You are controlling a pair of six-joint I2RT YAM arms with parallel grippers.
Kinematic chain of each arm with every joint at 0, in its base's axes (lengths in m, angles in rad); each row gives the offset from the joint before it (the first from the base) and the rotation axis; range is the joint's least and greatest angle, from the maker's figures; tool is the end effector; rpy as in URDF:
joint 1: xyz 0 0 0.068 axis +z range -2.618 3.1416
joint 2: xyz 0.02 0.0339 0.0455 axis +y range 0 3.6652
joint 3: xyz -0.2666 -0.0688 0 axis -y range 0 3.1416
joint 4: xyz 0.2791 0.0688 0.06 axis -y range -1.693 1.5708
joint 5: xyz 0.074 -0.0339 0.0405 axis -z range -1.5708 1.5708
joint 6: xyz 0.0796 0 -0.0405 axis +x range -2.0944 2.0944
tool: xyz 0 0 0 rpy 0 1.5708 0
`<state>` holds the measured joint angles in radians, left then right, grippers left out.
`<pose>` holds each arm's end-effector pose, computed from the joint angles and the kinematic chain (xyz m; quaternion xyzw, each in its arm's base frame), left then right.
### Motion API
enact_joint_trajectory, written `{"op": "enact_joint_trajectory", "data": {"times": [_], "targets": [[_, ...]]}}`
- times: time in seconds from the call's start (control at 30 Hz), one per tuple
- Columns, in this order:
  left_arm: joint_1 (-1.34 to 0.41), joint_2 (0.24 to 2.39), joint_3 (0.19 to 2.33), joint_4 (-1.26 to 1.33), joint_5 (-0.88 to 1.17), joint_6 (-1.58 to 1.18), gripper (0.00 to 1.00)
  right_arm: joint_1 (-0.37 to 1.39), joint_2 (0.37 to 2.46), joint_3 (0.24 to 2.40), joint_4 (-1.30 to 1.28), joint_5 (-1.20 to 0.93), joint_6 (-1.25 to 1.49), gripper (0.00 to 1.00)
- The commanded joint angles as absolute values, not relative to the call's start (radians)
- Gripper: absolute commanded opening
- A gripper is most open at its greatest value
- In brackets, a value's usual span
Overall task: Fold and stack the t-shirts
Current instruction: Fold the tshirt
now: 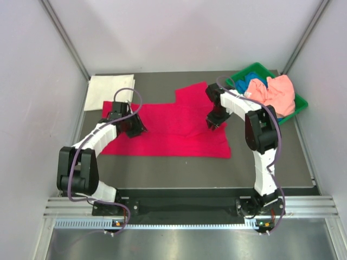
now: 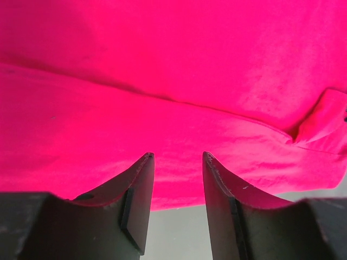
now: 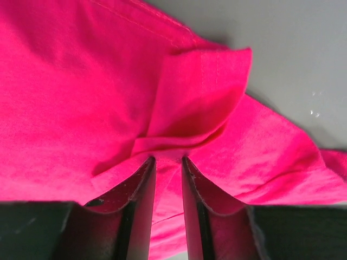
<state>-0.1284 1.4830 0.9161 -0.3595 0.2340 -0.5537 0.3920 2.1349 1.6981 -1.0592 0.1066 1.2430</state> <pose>0.3500 -0.0638 0.1587 -0.1627 0.9286 -0.2095 0.2593 0.4212 0.1650 0.1224 0.4137 0.9081 -0.0092 0.0644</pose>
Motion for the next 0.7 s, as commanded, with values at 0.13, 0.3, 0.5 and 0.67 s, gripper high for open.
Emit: {"op": "enact_joint_trajectory", "data": {"times": [0.13, 0.3, 0.5, 0.67], "targets": [[-0.195, 1.612, 0.992, -0.175, 0.394, -0.589, 0.45, 0.393, 2.042, 1.599, -0.752, 0.083, 0.993, 0.27], [-0.305, 1.709, 1.127, -0.14, 0.402, -0.549, 0.44, 0.41, 1.985, 1.467, -0.566, -0.023, 0.74, 0.27], [-0.396, 1.859, 1.25, -0.109, 0.385, -0.57, 0.43, 0.411, 1.862, 1.35, -0.397, -0.068, 0.53, 0.28], [-0.454, 1.976, 1.327, -0.072, 0.4, -0.617, 0.42, 0.41, 1.847, 1.344, -0.345, -0.101, 0.405, 0.28]]}}
